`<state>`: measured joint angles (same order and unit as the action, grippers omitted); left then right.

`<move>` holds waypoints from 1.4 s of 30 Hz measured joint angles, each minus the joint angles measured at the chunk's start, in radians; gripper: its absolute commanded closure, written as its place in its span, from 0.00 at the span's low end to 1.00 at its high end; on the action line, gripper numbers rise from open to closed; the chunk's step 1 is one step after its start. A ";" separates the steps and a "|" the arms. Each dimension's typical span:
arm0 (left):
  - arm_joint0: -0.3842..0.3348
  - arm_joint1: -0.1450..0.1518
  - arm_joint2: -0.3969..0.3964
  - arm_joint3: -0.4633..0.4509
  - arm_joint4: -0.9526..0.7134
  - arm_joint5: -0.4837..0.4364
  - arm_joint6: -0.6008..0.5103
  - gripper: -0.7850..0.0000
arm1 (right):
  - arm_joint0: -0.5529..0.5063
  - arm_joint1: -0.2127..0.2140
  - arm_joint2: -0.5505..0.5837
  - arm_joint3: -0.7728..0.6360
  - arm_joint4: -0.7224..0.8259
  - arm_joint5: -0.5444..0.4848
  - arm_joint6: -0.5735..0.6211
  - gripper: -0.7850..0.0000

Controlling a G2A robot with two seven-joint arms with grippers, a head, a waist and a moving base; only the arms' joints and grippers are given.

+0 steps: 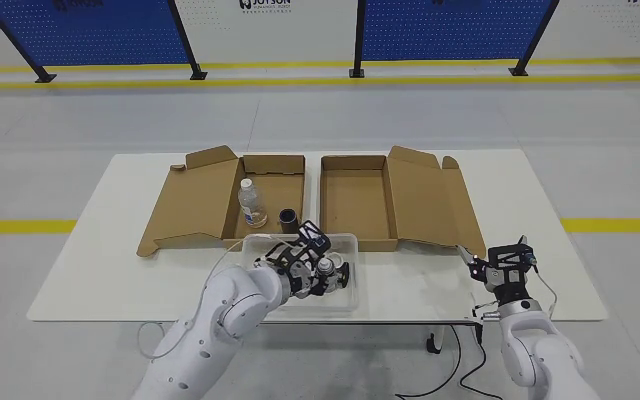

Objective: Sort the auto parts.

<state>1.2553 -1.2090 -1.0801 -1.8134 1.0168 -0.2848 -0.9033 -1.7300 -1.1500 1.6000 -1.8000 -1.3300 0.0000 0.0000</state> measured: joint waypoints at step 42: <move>-0.123 0.029 -0.232 0.210 0.256 0.260 0.113 1.00 | 0.000 0.000 0.000 0.000 0.000 0.000 0.000 0.00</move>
<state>1.1325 -1.1803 -1.3121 -1.6029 1.2726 -0.0251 -0.7908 -1.7300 -1.1500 1.6000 -1.8000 -1.3300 0.0000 0.0000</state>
